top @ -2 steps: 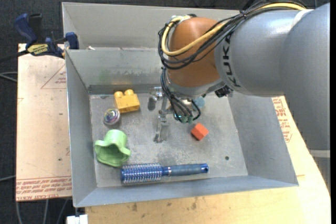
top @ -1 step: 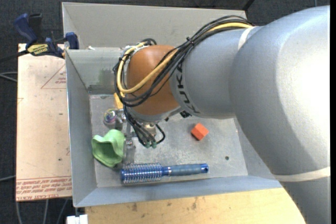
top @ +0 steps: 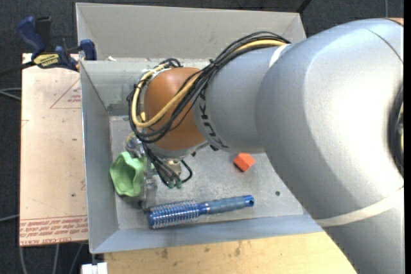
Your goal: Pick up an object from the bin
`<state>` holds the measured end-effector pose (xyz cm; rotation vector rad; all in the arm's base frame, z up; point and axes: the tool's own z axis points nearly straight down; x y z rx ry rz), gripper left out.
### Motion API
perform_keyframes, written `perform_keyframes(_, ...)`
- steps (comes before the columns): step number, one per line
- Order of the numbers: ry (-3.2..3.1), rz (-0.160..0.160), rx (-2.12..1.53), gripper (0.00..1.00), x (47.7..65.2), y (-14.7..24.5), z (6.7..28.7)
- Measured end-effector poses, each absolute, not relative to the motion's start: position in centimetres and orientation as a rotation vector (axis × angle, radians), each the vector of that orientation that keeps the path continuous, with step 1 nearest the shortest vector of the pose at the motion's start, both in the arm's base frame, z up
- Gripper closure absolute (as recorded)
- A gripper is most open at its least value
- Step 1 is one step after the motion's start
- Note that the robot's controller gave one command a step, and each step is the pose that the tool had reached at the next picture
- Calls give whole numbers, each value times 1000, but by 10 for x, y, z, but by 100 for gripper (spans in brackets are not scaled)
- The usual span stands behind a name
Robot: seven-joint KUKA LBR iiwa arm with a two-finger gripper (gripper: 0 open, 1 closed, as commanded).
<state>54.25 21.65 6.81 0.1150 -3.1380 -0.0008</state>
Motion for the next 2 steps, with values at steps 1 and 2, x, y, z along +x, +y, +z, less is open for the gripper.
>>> perform_keyframes(1, -3140, -3, 109, 100, 543, 216, 70)
perform_keyframes(2, -3149, -8, 99, 100, 534, 231, 164)
